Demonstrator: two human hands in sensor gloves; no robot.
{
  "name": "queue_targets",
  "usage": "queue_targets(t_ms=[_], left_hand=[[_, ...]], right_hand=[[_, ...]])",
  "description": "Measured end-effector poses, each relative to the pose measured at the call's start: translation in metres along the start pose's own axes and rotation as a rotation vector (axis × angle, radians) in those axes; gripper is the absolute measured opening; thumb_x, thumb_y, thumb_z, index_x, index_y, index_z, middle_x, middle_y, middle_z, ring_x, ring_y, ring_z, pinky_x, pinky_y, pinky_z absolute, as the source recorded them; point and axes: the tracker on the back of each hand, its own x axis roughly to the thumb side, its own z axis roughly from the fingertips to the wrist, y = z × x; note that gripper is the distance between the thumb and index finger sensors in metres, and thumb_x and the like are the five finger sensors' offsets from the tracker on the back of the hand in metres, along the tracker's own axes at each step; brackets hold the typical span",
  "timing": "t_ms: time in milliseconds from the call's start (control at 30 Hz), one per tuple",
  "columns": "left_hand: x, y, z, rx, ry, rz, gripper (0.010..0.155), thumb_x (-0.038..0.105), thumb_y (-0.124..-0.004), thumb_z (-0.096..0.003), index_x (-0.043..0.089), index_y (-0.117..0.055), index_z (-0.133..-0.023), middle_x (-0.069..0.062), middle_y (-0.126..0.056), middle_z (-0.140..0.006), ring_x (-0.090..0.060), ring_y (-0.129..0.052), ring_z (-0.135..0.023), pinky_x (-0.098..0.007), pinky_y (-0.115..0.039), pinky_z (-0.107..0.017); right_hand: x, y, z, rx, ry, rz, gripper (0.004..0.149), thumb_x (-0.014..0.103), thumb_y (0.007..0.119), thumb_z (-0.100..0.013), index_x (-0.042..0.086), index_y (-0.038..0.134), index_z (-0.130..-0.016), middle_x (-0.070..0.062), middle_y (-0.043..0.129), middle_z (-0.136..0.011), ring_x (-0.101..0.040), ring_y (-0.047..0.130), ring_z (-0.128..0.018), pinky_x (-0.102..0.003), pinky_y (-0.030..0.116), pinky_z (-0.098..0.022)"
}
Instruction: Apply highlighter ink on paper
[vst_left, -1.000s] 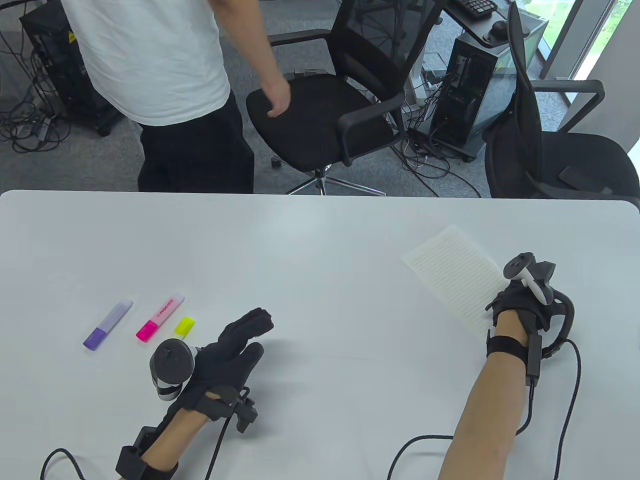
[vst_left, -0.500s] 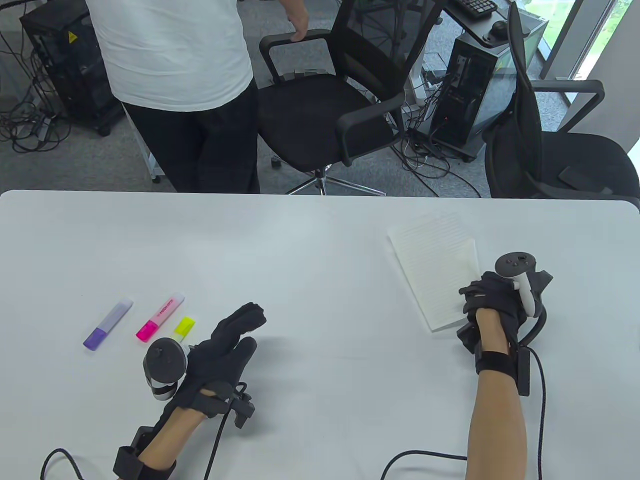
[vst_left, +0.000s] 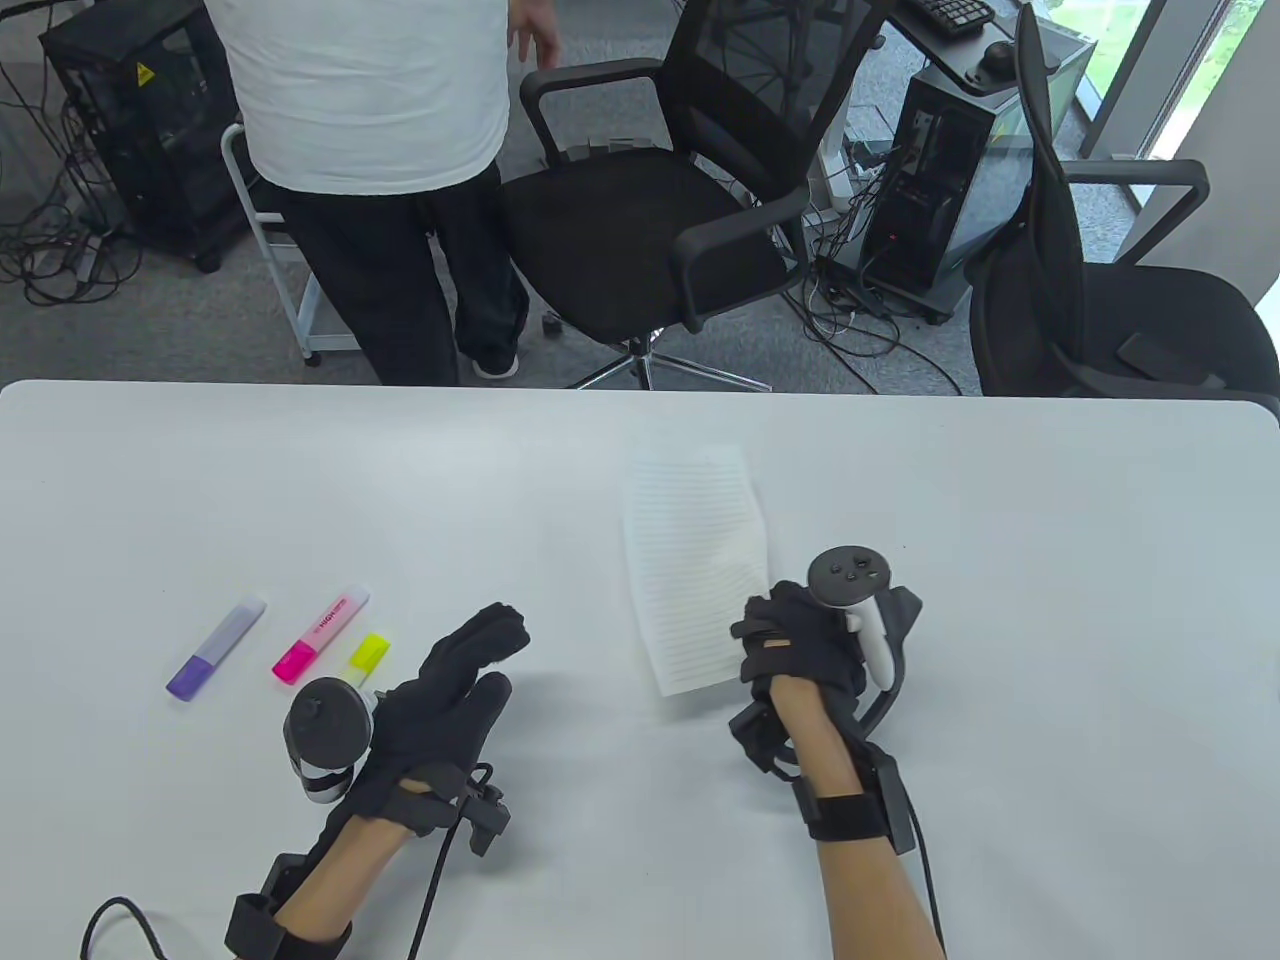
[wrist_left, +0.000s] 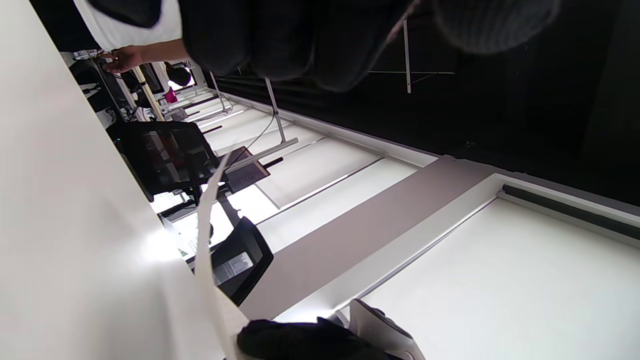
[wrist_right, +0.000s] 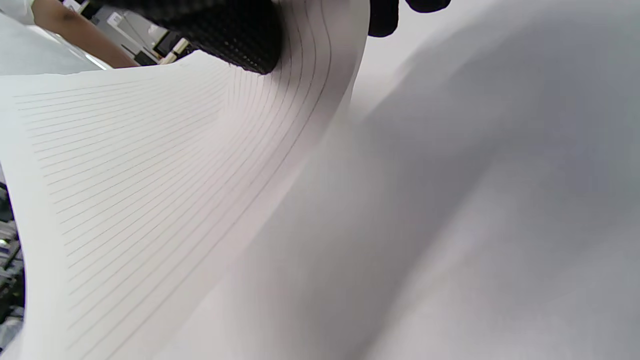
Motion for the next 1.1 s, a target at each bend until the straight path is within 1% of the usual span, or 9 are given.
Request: queue_targets(t_ms=[233,333,467,533,600,633,667,733,1100], left_hand=[[0.000,0.001,0.000,0.000,0.000,-0.010,0.065,0.064,-0.066,-0.0482,0.025,-0.071,-0.101,-0.008,-0.064,-0.112,-0.040,-0.067,-0.101,-0.066,-0.057,-0.070],[0.000,0.001,0.000,-0.001,-0.001,-0.022,0.066,0.064,-0.066,-0.0484,0.025,-0.070,-0.101,-0.008,-0.063,-0.112,-0.040,-0.066,-0.102,-0.066,-0.057,-0.070],[0.000,0.002,0.000,-0.001,0.004,-0.030,0.066,0.064,-0.066,-0.0484,0.025,-0.070,-0.101,-0.009,-0.062,-0.112,-0.040,-0.065,-0.102,-0.066,-0.056,-0.070],[0.000,0.002,0.000,-0.001,0.007,-0.030,0.066,0.064,-0.066,-0.0484,0.025,-0.070,-0.101,-0.009,-0.062,-0.112,-0.040,-0.065,-0.102,-0.066,-0.057,-0.070],[0.000,0.002,0.000,-0.002,0.010,-0.034,0.066,0.064,-0.066,-0.0484,0.025,-0.070,-0.101,-0.009,-0.062,-0.112,-0.040,-0.065,-0.102,-0.066,-0.056,-0.070],[0.000,0.002,0.000,-0.002,0.011,-0.036,0.066,0.064,-0.066,-0.0484,0.025,-0.070,-0.101,-0.009,-0.062,-0.112,-0.040,-0.065,-0.102,-0.066,-0.057,-0.070],[0.000,0.002,0.000,-0.004,0.013,-0.037,0.066,0.064,-0.066,-0.0483,0.024,-0.070,-0.101,-0.009,-0.062,-0.112,-0.040,-0.065,-0.102,-0.066,-0.057,-0.070],[0.000,0.003,0.000,-0.004,0.017,-0.039,0.066,0.064,-0.066,-0.0483,0.025,-0.070,-0.101,-0.009,-0.062,-0.112,-0.040,-0.066,-0.102,-0.066,-0.057,-0.070],[-0.005,0.023,-0.004,0.034,0.121,-0.095,0.067,0.064,-0.066,-0.0487,0.024,-0.069,-0.102,-0.011,-0.061,-0.113,-0.042,-0.063,-0.102,-0.068,-0.055,-0.070]], right_hand=[[0.028,0.060,0.017,-0.100,0.062,0.323,0.038,0.037,0.072,-0.065,0.008,0.070,-0.090,-0.026,0.043,-0.116,-0.055,0.030,-0.106,-0.081,0.015,-0.067],[0.036,0.081,0.021,-0.119,0.089,0.498,0.046,0.041,0.073,-0.065,0.005,0.065,-0.093,-0.030,0.033,-0.116,-0.057,0.022,-0.105,-0.082,0.008,-0.062],[0.038,0.099,0.023,-0.155,0.071,0.590,0.079,0.043,0.068,-0.066,0.001,0.015,-0.106,-0.030,-0.006,-0.110,-0.057,-0.007,-0.099,-0.082,-0.003,-0.056],[0.039,0.103,0.023,-0.129,0.027,0.624,0.083,0.041,0.064,-0.066,0.018,-0.006,-0.107,-0.027,-0.018,-0.108,-0.055,-0.015,-0.097,-0.080,-0.007,-0.054],[0.038,0.104,0.021,-0.067,0.000,0.603,0.071,0.040,0.060,-0.066,0.034,0.004,-0.110,-0.019,-0.019,-0.110,-0.052,-0.017,-0.097,-0.079,-0.007,-0.055],[0.036,0.104,0.020,-0.024,-0.004,0.581,0.061,0.041,0.057,-0.066,0.031,0.022,-0.114,-0.017,-0.015,-0.113,-0.051,-0.017,-0.098,-0.078,-0.007,-0.056],[0.034,0.104,0.019,0.017,-0.004,0.553,0.058,0.041,0.055,-0.066,0.031,0.024,-0.114,-0.018,-0.009,-0.116,-0.052,-0.013,-0.099,-0.078,-0.006,-0.056],[0.030,0.101,0.020,0.040,-0.028,0.506,0.059,0.043,0.056,-0.066,0.031,0.024,-0.114,-0.018,0.002,-0.120,-0.054,-0.007,-0.102,-0.079,-0.005,-0.057],[0.027,0.097,0.029,0.079,-0.079,0.488,0.063,0.047,0.060,-0.066,0.027,0.025,-0.115,-0.022,0.002,-0.119,-0.055,-0.005,-0.102,-0.079,-0.005,-0.056]])
